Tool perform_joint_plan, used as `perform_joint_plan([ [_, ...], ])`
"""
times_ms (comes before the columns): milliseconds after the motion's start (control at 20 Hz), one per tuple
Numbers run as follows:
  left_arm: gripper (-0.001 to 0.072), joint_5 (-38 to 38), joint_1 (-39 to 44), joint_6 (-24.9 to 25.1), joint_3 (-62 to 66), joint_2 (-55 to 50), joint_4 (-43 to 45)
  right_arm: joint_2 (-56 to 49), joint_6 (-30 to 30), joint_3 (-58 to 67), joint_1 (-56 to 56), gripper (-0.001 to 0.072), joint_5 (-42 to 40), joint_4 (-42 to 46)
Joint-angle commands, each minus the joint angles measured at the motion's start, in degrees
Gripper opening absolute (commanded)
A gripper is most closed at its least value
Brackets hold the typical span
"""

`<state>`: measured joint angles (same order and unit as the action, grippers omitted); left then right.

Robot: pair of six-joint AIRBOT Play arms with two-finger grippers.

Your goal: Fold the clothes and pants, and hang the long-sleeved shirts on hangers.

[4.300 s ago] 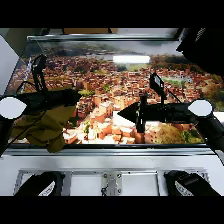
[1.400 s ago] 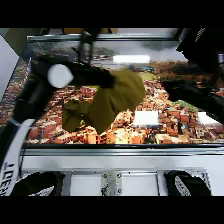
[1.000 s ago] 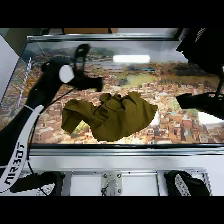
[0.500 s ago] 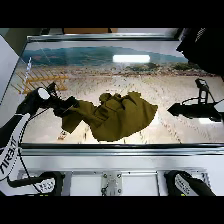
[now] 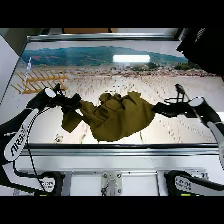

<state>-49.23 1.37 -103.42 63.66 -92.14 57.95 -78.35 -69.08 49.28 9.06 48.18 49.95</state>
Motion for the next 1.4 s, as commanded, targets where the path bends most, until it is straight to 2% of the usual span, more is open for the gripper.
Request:
perform_joint_plan([
  [0, 0.0014, -0.13, -0.92, 0.15, 1.09, -1.01, -0.55, -4.81, 0.31, 0.02, -4.92, 0.0558, -7.06, -2.62],
  [50, 0.0014, -0.79, -1.57, 0.15, 1.09, -0.63, -0.50, -4.72, 1.16, 0.15, -5.40, 0.0258, -7.93, -2.64],
  [100, 0.0014, -0.98, -2.32, 0.17, 1.11, 0.50, -0.59, -4.20, 2.73, 0.87, -5.40, 0.0015, -7.61, -2.62],
  [250, 0.0014, -0.98, -6.32, 4.00, 5.90, 8.83, -0.57, 1.84, 3.54, 8.28, -3.26, 0.0012, -4.39, 1.16],
  [450, 0.0014, -4.31, -10.73, 8.26, 23.15, 23.50, -0.55, 15.58, 3.54, 25.55, -0.22, 0.0012, 3.02, 3.45],
  [550, 0.0014, -4.39, -11.50, 9.03, 30.71, 30.25, -0.50, 22.58, 3.52, 31.71, 0.04, 0.0012, 3.17, 3.41],
  [850, 0.0014, 0.42, -11.58, 12.74, 38.82, 44.39, 1.20, 37.16, -0.66, 35.39, 0.02, 0.0012, 2.47, 3.39],
  [1000, 0.0014, 0.50, -11.58, 12.26, 38.80, 45.55, 7.78, 37.90, -4.39, 35.36, 0.02, 0.0012, 3.30, 3.39],
  [1100, 0.0014, -1.92, -11.58, 10.27, 38.80, 43.32, 10.86, 36.02, -7.26, 35.36, -0.52, 0.0011, 6.05, 3.37],
  [1250, 0.0014, -8.85, -11.56, 9.94, 38.23, 36.00, 11.43, 29.49, -8.98, 35.36, -3.06, 0.0011, 12.39, 3.45],
  [1350, 0.0014, -10.88, -11.08, 9.62, 34.97, 30.67, 11.02, 22.86, -8.98, 35.36, -5.64, 0.0011, 15.34, 5.62],
])
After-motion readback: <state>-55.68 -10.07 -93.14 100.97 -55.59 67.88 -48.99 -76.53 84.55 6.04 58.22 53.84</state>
